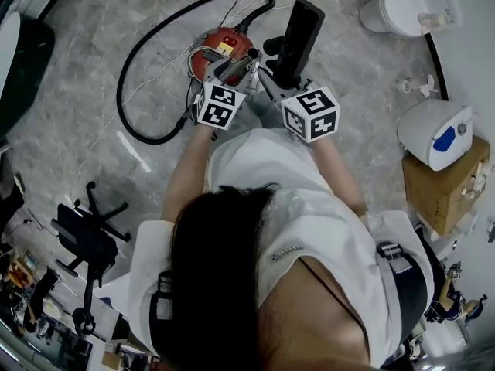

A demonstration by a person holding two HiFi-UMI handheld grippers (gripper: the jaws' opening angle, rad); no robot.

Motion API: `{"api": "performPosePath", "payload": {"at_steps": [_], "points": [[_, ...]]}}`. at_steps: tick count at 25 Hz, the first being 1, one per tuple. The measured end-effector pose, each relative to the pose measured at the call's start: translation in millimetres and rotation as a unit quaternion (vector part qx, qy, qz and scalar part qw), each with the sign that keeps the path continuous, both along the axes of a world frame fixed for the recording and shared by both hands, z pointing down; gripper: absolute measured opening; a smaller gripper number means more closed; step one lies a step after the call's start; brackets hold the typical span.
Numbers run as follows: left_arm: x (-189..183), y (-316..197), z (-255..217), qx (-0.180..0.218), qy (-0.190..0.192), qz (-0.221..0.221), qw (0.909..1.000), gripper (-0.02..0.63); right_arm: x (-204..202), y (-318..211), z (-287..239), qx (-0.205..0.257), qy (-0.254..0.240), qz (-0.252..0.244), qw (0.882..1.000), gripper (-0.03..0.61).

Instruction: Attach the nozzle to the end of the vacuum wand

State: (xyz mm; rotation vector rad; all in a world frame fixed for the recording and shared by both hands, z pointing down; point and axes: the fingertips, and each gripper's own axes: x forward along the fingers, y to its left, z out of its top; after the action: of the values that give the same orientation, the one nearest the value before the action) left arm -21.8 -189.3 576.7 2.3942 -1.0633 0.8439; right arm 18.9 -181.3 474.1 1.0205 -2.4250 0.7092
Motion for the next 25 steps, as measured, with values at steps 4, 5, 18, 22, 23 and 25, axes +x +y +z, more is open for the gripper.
{"api": "performPosePath", "payload": {"at_steps": [4, 5, 18, 22, 23, 25], "points": [[5, -5, 12, 0.008, -0.022, 0.015, 0.9996, 0.217, 5, -2, -2, -0.002, -0.008, -0.003, 1.0, 0.095], [7, -6, 16, 0.007, -0.026, 0.019, 0.9994, 0.219, 7, -2, -1, -0.004, -0.008, -0.004, 1.0, 0.095], [22, -14, 55, 0.008, -0.026, 0.048, 0.9985, 0.221, 6, 2, 12, -0.025, -0.009, -0.017, 0.999, 0.095], [24, -22, 57, 0.02, -0.023, 0.039, 0.9988, 0.219, 5, 0, 15, -0.031, -0.004, -0.026, 0.999, 0.095], [24, -22, 58, 0.021, -0.023, 0.037, 0.9988, 0.219, 5, -1, 16, -0.032, -0.004, -0.028, 0.999, 0.095], [23, -23, 60, 0.021, -0.026, 0.032, 0.9989, 0.202, 6, -2, 18, -0.035, -0.006, -0.032, 0.999, 0.095]]}}
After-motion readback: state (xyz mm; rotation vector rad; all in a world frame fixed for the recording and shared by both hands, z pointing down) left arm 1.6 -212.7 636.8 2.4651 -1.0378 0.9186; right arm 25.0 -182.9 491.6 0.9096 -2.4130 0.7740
